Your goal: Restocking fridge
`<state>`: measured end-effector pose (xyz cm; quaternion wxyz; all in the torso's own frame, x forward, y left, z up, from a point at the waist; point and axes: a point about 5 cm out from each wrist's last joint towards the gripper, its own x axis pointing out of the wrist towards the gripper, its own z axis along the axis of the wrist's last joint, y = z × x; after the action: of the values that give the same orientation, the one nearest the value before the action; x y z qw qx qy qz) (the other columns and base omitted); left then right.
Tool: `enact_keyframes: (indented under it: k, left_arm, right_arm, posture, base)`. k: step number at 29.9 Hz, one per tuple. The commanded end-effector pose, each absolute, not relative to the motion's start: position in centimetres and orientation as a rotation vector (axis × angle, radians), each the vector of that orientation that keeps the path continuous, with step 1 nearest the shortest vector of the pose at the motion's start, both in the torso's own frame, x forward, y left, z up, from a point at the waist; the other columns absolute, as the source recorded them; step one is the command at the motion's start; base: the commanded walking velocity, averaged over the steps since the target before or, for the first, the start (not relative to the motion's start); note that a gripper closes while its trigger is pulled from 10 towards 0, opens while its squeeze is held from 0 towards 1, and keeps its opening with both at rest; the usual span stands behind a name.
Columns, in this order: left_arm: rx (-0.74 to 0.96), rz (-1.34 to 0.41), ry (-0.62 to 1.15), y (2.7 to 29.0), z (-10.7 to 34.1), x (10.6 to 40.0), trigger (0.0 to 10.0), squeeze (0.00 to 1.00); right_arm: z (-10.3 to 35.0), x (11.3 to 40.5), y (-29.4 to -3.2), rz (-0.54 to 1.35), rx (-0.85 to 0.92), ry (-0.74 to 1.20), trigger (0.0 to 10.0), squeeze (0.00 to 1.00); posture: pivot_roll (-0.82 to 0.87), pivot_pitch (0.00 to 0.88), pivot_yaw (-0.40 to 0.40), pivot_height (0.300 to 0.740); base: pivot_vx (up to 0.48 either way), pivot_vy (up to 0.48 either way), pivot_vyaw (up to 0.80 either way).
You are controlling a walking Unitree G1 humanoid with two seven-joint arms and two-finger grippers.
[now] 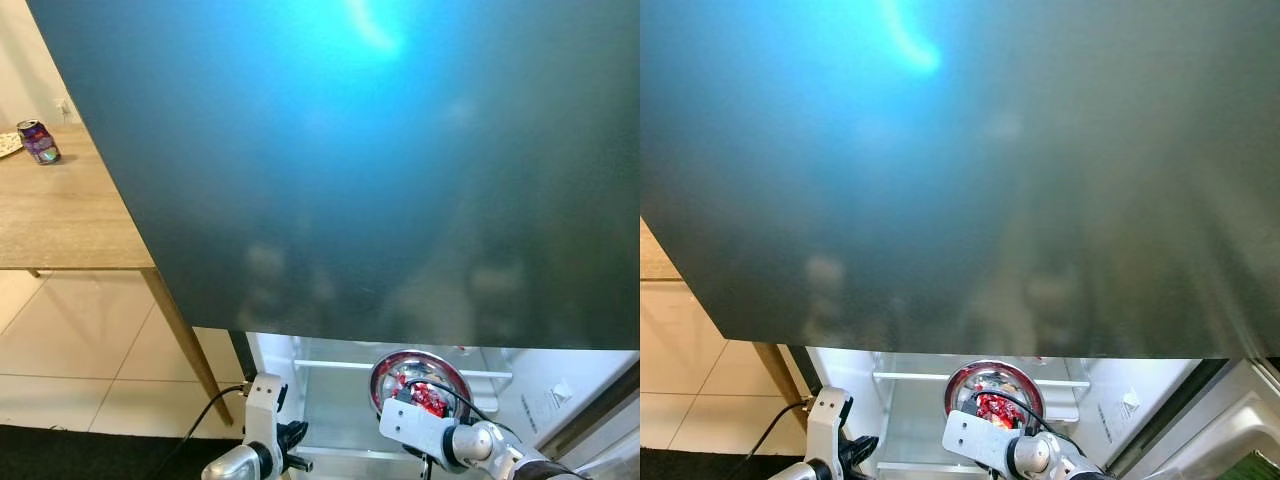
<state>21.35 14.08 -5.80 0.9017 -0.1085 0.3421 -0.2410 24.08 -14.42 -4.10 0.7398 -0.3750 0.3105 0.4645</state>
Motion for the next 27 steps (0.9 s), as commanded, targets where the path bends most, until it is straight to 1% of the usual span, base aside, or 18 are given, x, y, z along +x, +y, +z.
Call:
enact_keyframes:
  k: [1, 4, 7, 8, 11, 14, 17, 19, 25, 26, 27]
  left_arm:
    - [-0.179, -0.519, 0.707, 14.6, -5.9, 21.1, 10.0, 0.00]
    - [-0.144, -0.554, 0.705, 14.4, -5.9, 21.0, 10.0, 0.00]
    - [-0.120, -0.572, 0.704, 14.3, -5.9, 20.9, 10.0, 0.00]
    - [-0.062, -0.610, 0.694, 14.1, -5.8, 21.0, 10.0, 0.00]
    - [-0.031, -0.623, 0.687, 14.0, -5.7, 21.0, 10.0, 0.00]
    - [-0.002, -0.622, 0.671, 14.0, -5.6, 21.1, 10.0, 0.00]
    - [0.012, -0.619, 0.662, 14.0, -5.6, 21.1, 10.0, 0.00]
    - [0.054, -0.594, 0.621, 14.1, -5.3, 21.4, 10.0, 0.00]
    - [0.091, -0.574, 0.564, 14.0, -4.9, 21.8, 10.0, 0.00]
    - [0.113, -0.567, 0.503, 13.7, -4.4, 22.3, 10.0, 0.00]
    - [0.113, -0.567, 0.503, 13.7, -4.4, 22.3, 10.0, 0.00]
  right_arm:
    - [-3.5, 24.8, -14.3, 1.011, -0.828, 0.640, 10.0, 0.00]
    - [-3.4, 25.0, -14.5, 0.997, -0.828, 0.641, 10.0, 0.00]
    - [-3.3, 25.0, -14.6, 0.988, -0.827, 0.640, 10.0, 0.00]
    - [-3.2, 25.3, -14.7, 0.972, -0.821, 0.636, 10.0, 0.00]
    - [-3.0, 25.5, -14.7, 0.964, -0.816, 0.631, 10.0, 0.00]
    - [-2.8, 25.8, -14.7, 0.956, -0.812, 0.623, 10.0, 0.00]
    - [-2.7, 25.9, -14.6, 0.954, -0.811, 0.620, 10.0, 0.00]
    - [-2.6, 26.0, -14.6, 0.950, -0.812, 0.614, 10.0, 0.00]
    - [-2.4, 26.3, -14.5, 0.941, -0.817, 0.604, 10.0, 0.00]
    - [-2.3, 26.5, -14.5, 0.941, -0.820, 0.599, 10.0, 0.00]
    - [-2.3, 26.5, -14.5, 0.941, -0.820, 0.599, 10.0, 0.00]
  posture:
    - [-0.10, 0.000, 0.010, 0.676]
    - [-0.10, 0.000, 0.009, 0.661]
    - [-0.10, 0.000, 0.010, 0.656]
    - [-0.10, 0.000, 0.010, 0.646]
    - [-0.10, 0.000, 0.010, 0.636]
    - [-0.10, 0.000, 0.012, 0.621]
    - [-0.09, 0.000, 0.014, 0.616]
    - [-0.09, 0.000, 0.014, 0.606]
    - [-0.10, 0.000, 0.015, 0.591]
    - [-0.10, 0.000, 0.015, 0.581]
    - [-0.10, 0.000, 0.015, 0.581]
  base:
    - [0.000, 0.000, 0.00]
    - [0.000, 0.000, 0.00]
    - [0.000, 0.000, 0.00]
    - [0.000, 0.000, 0.00]
    - [0.000, 0.000, 0.00]
    - [0.000, 0.000, 0.00]
    - [0.000, 0.000, 0.00]
    - [0.000, 0.000, 0.00]
    - [0.000, 0.000, 0.00]
    - [0.000, 0.000, 0.00]
    - [0.000, 0.000, 0.00]
